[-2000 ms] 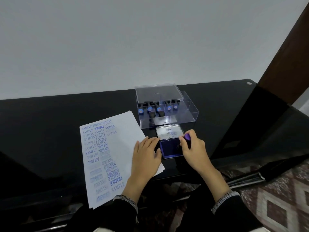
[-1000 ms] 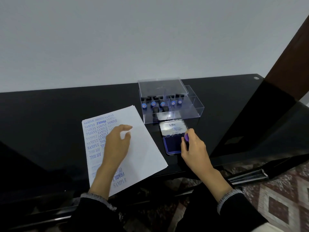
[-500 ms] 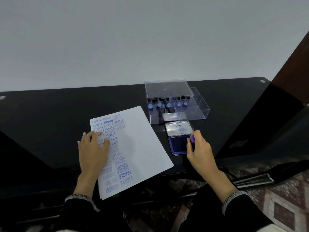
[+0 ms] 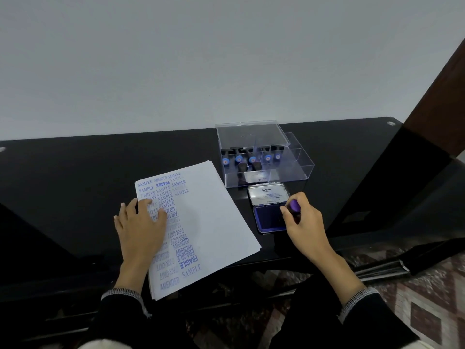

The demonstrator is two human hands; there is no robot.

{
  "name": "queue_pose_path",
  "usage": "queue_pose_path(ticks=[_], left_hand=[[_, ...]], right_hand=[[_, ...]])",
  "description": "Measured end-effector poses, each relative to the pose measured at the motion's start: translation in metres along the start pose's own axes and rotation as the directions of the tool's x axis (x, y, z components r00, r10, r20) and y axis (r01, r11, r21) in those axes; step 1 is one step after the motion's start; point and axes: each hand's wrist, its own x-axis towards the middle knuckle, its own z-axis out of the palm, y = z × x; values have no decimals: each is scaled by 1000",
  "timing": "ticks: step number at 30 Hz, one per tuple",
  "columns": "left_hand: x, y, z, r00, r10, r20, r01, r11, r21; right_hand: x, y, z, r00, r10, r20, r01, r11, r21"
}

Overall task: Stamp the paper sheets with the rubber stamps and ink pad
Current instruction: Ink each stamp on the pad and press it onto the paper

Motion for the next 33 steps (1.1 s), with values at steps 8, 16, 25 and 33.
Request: queue_pose_path(ticks=[8,16,25,33], left_hand=[[1,-2,1,1000,2,-4,-2,1000,-8],[1,-2,2,1000,-2,-8,2,1000,-5],[2,-2,2,1000,-7,-7,7,1000,1],[1,-3,2,1000,-6,-8,6,1000,6]], right_hand=[[11,-17,4,999,-9,34,4,989,148],[26,-25,17,986,-104,132,96,993,66],[30,-21,32,982,-118,150,128,990,-64],[37,-28,36,982,-28,188,49,993,-108]])
